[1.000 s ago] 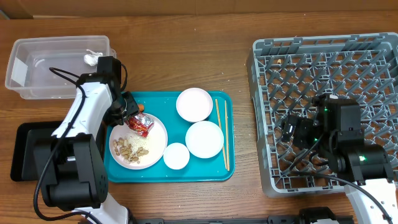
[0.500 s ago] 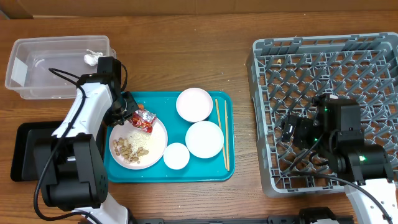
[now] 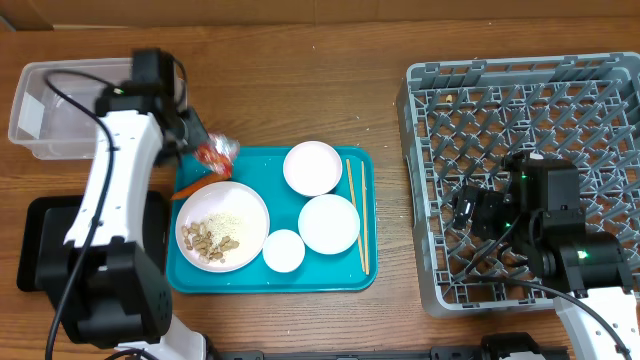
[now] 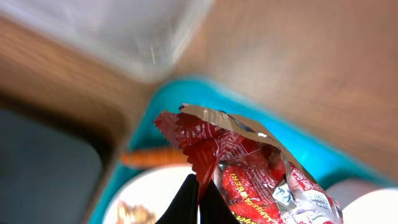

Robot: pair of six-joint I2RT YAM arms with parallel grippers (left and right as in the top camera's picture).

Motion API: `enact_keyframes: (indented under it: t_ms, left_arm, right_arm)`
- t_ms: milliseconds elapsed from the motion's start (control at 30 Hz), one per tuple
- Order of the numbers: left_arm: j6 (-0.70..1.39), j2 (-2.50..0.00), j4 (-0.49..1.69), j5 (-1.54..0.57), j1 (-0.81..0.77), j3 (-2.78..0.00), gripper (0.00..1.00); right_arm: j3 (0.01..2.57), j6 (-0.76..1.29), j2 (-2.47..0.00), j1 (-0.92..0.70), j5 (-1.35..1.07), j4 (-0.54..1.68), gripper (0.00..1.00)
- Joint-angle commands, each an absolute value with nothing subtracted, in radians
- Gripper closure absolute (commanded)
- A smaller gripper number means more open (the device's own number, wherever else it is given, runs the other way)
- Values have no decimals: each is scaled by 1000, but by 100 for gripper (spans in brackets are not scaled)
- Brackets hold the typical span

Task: Sort waste into correct bins and load items into the dishwasher
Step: 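Move the wrapper left and release it into the clear bin, then grasp the white cup on the tray with the left gripper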

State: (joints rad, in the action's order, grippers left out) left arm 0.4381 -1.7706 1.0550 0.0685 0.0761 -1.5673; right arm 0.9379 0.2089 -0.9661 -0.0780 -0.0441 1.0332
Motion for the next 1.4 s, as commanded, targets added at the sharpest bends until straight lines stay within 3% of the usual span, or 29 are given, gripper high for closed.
enact_keyframes:
  t_ms: [0, 300, 533, 600, 900, 1233, 1267, 1300, 1367]
  left_arm:
    - [415, -1739, 1009, 154, 130, -1641, 96]
    - [434, -1750, 853, 165, 250, -1641, 95]
    - [434, -1754, 840, 212, 281, -1641, 49]
    - [434, -1754, 854, 209, 282, -1641, 46]
    - [400, -1754, 1096, -27, 239, -1641, 46]
    - [239, -1754, 1420, -108, -3, -1641, 47]
    - [227, -1754, 1485, -98, -57, -1640, 49]
    - [228, -1754, 1534, -88, -104, -1640, 63]
    - [252, -1751, 1575, -61, -154, -1639, 67]
  right_arm:
    - [969, 205, -965, -72, -35, 1029, 0]
    - [969, 205, -965, -72, -35, 1029, 0]
    - [969, 205, -965, -72, -35, 1037, 0]
    - [969, 205, -965, -72, -35, 1041, 0]
    - [969, 206, -965, -72, -35, 1023, 0]
    - [969, 206, -965, -72, -34, 1023, 0]
    - [969, 206, -965, -72, -34, 1023, 0]
    - [969, 205, -965, -72, -32, 1023, 0]
    - [969, 205, -965, -72, -20, 1025, 0]
